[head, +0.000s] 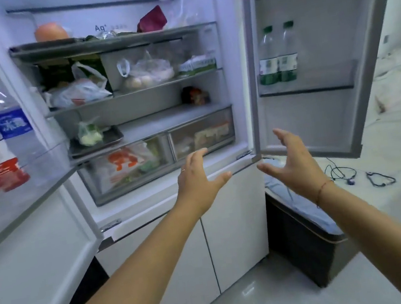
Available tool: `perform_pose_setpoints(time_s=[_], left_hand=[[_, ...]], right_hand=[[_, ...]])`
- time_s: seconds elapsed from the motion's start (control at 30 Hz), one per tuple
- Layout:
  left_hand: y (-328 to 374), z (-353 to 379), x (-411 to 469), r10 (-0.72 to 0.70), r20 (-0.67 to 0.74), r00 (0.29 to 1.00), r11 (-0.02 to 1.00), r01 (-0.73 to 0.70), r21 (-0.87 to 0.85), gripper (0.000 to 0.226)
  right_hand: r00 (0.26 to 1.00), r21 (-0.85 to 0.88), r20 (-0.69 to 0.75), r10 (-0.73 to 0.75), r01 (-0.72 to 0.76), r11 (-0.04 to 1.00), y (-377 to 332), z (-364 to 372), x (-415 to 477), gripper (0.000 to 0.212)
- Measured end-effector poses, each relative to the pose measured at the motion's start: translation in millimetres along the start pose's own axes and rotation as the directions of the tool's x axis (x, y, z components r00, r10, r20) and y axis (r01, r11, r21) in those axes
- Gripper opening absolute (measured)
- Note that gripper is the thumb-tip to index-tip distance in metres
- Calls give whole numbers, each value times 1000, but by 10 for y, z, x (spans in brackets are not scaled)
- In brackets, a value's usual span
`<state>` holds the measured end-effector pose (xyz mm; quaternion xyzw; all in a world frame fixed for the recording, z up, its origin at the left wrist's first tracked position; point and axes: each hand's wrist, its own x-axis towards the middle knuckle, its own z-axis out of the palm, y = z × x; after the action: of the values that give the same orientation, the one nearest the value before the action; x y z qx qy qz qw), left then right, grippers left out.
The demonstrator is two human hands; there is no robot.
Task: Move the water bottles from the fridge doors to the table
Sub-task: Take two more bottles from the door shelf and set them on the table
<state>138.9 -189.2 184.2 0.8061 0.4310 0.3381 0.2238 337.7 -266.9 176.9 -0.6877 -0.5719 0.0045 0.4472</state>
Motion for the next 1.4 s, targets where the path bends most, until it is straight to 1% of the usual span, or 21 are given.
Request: perform_pose_setpoints(time_s=[0.13,0.4,0.57,0.7,0.8,0.93,1.03,1.1,1.17,1.23,1.33,1.4], left_hand=[[85,216,797,77,7,997,996,-77,-46,74],[388,749,2250,164,81,983,976,-150,-161,78],[607,1197,3004,206,87,975,951,-178,-252,87],[777,1540,3572,213,49,976,947,-194,-256,90],[877,1737,3936,188,27,982,938,-171,-303,91],[990,1880,4320,163,0,987,929,-153,-336,90],[1072,1954,4513,148,-13,989,919,-142,-368,80],[1124,1999,4581,131,-44,990,921,-139,-363,70],[1155,2026,4641,104,-66,992,929,-121,-350,63],[1156,2042,4699,90,-51,995,932,-102,-347,60],[1142,2026,4758,77,-23,997,917,-80,-391,60],[1136,1990,4748,67,-28,997,906,-72,-417,53]], right_hand=[[995,8,-95,40,-39,999,268,-105,665,85],[962,6,-259,88,-90,996,792,-335,1841,85],[949,-38,-308,76,-92,995,1183,-466,2547,85],[952,-27,-298,73,-85,996,1503,-530,3092,88],[964,-32,-252,81,-92,995,1675,-563,3464,91],[978,-115,-141,154,-171,979,1827,-591,3911,97],[971,-159,-97,217,-230,960,1912,-586,4134,92],[970,-124,-101,219,-231,965,1957,-572,4216,84],[969,-52,-105,222,-228,972,1990,-575,4263,83],[970,-1,-98,224,-225,974,2019,-589,4288,84],[969,24,-88,229,-228,973,2057,-611,4311,82],[973,54,-81,215,-211,976,2048,-608,4300,78]])
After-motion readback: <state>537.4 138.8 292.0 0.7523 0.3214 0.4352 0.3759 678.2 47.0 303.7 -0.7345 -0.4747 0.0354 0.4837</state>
